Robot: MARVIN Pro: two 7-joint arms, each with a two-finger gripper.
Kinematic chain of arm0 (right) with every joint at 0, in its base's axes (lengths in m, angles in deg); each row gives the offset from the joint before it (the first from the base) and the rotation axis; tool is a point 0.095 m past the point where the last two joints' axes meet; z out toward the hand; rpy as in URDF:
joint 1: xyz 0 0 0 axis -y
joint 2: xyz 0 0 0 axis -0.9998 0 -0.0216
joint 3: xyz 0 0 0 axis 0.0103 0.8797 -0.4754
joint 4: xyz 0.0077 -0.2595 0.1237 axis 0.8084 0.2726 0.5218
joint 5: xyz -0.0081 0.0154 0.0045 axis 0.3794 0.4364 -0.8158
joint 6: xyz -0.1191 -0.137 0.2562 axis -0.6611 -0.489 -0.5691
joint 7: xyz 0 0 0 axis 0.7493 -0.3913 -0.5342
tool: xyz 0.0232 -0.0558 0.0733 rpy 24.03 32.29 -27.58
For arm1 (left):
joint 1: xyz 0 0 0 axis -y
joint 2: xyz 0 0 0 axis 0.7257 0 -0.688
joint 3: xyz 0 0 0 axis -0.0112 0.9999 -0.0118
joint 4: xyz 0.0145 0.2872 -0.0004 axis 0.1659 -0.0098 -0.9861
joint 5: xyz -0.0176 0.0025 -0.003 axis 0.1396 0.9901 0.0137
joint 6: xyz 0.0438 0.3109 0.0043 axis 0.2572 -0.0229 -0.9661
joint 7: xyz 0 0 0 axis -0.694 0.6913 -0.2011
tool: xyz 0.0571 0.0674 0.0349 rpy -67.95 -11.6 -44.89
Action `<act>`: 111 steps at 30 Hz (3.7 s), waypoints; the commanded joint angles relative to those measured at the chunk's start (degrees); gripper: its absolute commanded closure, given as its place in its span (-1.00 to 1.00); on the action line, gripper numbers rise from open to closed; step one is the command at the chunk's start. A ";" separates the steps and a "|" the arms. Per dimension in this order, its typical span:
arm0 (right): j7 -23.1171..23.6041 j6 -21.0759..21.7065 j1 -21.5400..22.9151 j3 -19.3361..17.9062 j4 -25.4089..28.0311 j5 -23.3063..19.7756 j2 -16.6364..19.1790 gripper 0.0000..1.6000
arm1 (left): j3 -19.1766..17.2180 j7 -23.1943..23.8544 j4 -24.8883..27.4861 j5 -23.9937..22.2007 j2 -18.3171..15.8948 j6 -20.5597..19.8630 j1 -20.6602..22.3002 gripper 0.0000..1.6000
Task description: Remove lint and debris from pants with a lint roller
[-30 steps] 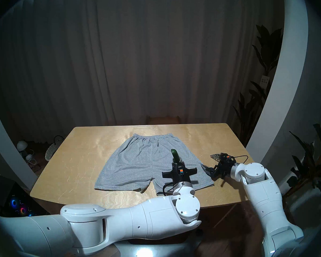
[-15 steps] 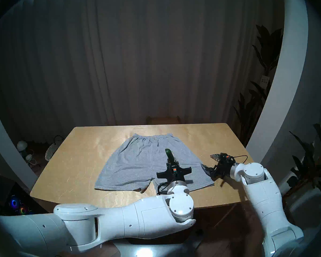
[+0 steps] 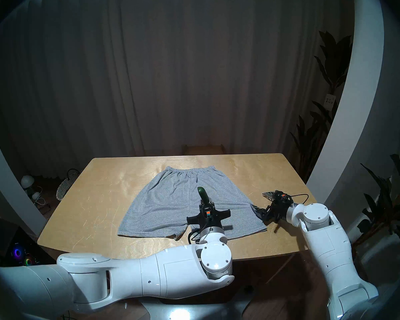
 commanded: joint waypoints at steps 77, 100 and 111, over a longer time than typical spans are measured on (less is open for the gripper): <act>-7.52 1.14 -6.14 2.87 3.75 -0.83 0.76 -1.00 | 0.84 -8.54 28.03 5.81 -24.63 -1.29 1.99 1.00; -5.71 -0.28 -6.86 -1.75 15.92 -8.70 -2.32 -1.00 | -10.38 7.46 35.53 1.88 -41.33 22.13 -2.49 1.00; -6.89 -0.22 -6.57 -3.55 19.45 -9.99 -3.76 -1.00 | -14.69 18.43 30.50 -6.13 -48.95 30.22 -4.85 1.00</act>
